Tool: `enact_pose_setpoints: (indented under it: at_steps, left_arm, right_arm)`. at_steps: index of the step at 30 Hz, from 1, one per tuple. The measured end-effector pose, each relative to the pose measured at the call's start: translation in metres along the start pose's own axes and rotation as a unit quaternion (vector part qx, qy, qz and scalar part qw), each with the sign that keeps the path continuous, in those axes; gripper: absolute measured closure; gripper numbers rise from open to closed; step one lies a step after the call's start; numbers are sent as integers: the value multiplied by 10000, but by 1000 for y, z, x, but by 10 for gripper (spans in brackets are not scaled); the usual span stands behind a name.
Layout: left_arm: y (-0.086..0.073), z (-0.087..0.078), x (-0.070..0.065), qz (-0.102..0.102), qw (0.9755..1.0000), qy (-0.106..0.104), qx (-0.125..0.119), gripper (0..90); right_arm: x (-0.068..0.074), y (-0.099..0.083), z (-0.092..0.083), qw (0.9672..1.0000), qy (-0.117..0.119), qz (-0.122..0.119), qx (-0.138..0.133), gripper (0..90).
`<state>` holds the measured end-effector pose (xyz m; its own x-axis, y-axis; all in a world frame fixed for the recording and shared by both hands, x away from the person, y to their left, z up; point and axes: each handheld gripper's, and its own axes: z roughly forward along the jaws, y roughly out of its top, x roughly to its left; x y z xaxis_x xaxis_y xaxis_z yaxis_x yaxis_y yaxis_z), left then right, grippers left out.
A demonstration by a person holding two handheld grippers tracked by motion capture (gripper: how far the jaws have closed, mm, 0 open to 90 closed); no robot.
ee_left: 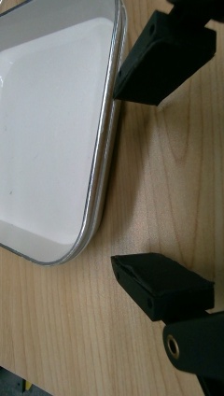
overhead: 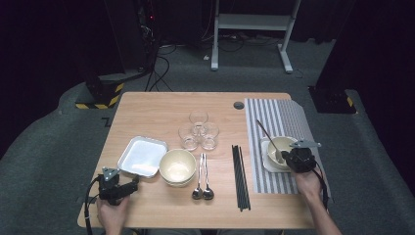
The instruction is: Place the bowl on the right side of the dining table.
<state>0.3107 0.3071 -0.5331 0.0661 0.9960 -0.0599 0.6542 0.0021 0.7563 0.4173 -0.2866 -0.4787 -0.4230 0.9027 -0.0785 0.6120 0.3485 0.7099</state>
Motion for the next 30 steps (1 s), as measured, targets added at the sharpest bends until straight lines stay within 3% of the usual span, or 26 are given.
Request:
enact_pose_setpoints:
  at_steps: [15, 30]
  left_arm:
    - [0, 0, 0, 26, 10000, 8, 15, 174]
    - [0, 0, -1, 36, 10000, 16, 13, 174]
  right_arm:
    - [5, 0, 3, 10000, 78, 26, -1, 880]
    - [9, -3, 3, 9997, 220, 27, -45, 770]
